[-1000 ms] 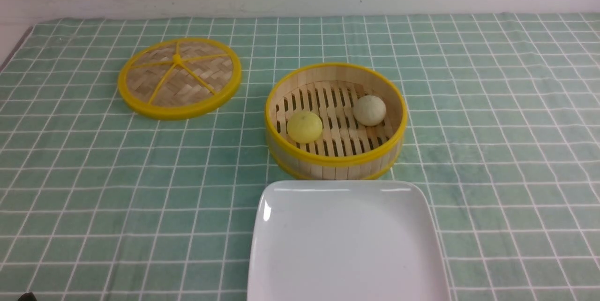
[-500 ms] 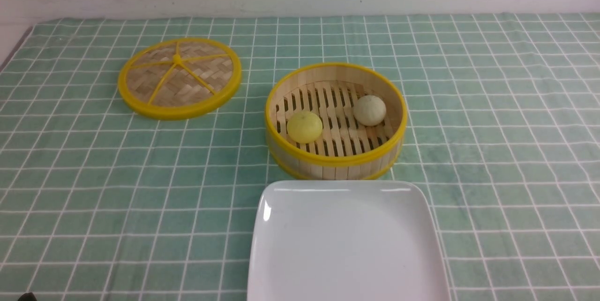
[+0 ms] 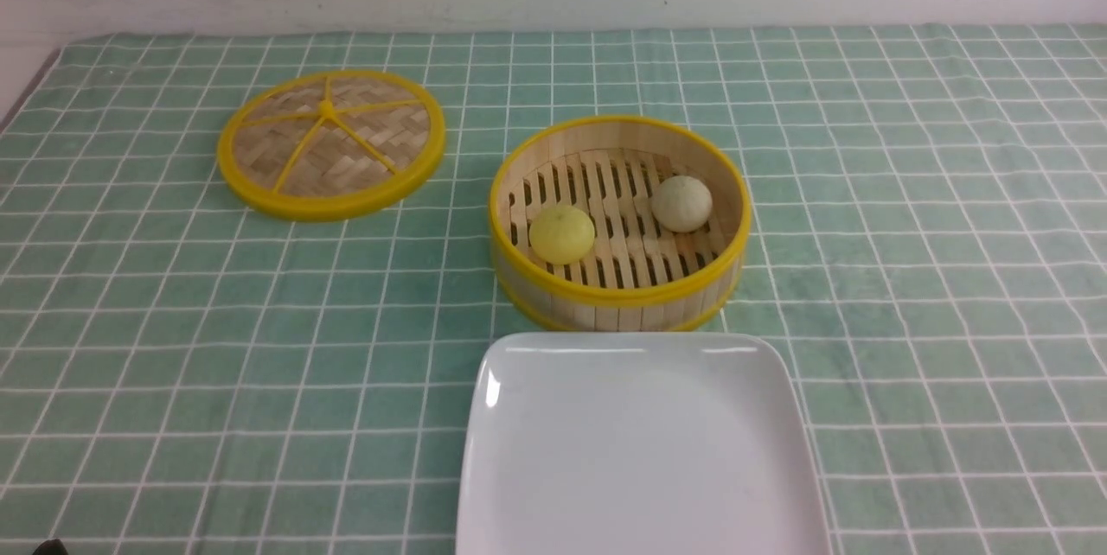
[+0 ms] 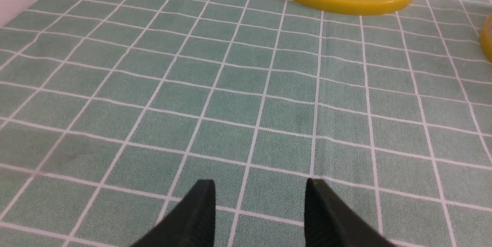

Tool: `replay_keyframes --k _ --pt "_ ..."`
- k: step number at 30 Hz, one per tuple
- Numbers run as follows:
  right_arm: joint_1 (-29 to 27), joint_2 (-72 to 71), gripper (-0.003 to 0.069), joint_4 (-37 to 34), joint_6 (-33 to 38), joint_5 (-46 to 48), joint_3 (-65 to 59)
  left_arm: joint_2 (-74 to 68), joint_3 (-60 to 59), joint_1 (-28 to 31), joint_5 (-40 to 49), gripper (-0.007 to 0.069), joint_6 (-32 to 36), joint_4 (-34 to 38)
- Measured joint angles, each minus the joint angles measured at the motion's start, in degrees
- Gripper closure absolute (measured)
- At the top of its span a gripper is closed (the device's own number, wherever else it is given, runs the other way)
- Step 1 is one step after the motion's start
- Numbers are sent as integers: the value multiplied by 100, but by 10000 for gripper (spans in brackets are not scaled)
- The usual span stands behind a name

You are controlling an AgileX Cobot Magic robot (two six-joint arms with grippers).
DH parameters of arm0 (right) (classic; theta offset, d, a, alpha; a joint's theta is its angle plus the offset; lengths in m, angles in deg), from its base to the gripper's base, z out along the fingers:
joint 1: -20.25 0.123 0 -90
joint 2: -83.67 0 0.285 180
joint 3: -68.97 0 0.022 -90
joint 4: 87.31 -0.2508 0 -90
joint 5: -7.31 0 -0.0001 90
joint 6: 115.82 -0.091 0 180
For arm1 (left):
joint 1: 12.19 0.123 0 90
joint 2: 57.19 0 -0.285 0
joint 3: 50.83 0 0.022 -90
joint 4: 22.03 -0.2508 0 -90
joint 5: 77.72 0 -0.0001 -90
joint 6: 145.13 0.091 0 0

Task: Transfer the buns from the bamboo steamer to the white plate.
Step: 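Reach toward a bun in the bamboo steamer with the right gripper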

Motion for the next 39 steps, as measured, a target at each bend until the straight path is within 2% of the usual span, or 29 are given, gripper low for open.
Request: replay_keyframes --k 7,26,30,33,39 --pt "0 -26 419 -32 0 -510 69 0 0 0 0 279 0 0" --pt "0 -26 419 -66 0 -496 69 0 -5 0 -28 279 -6 32" --pt "0 -26 419 -206 0 -377 69 0 -45 0 -270 279 -328 496" --pt "0 -26 419 -605 0 -102 69 0 -50 0 -722 279 -737 1101" --pt "0 -26 419 -1157 0 394 69 0 -52 0 -1411 279 -1085 1534"
